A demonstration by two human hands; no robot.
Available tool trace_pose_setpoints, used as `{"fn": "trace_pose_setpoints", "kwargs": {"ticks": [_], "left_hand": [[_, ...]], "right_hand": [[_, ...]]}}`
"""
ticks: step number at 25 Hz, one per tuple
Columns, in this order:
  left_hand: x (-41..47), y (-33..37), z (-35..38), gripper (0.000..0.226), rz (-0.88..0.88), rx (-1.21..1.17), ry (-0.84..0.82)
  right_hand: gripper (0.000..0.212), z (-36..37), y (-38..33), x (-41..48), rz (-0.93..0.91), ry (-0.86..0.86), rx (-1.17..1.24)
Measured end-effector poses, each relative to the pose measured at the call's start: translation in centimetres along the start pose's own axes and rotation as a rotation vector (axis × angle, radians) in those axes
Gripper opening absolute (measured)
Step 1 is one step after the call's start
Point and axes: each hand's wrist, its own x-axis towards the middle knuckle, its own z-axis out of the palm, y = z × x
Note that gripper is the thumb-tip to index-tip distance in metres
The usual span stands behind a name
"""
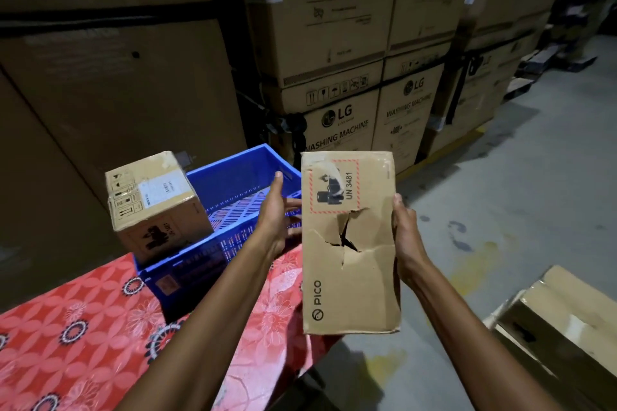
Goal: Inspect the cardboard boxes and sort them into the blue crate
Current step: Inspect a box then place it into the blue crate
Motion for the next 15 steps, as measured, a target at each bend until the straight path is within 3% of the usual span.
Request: {"fn": "trace_pose_setpoints", "kwargs": {"ticks": [3,7,10,15], "left_hand": [[-0.7,3.4,0.0,0.073,0.067,0.03,0.048],[-1.8,8.0,0.0,0.079,0.094,0.076,0.019],[-1.6,11.0,-0.6,0.097,0.145,-0.02,0.018],[-3.1,13.8,0.3,0.034,0.337,0.11,0.099]], "right_hand": [[0.056,1.9,-3.3,-0.7,-0.124,-0.054,0.038],[0.092,3.8,-7.1,1.1,-0.213,-0.27,0.001],[0.083,4.9,-11.0,2.8,-0.269,-0.388,-0.046],[0.062,6.5,-17.3,6.4,-0.219,-0.622,-0.234]]}}
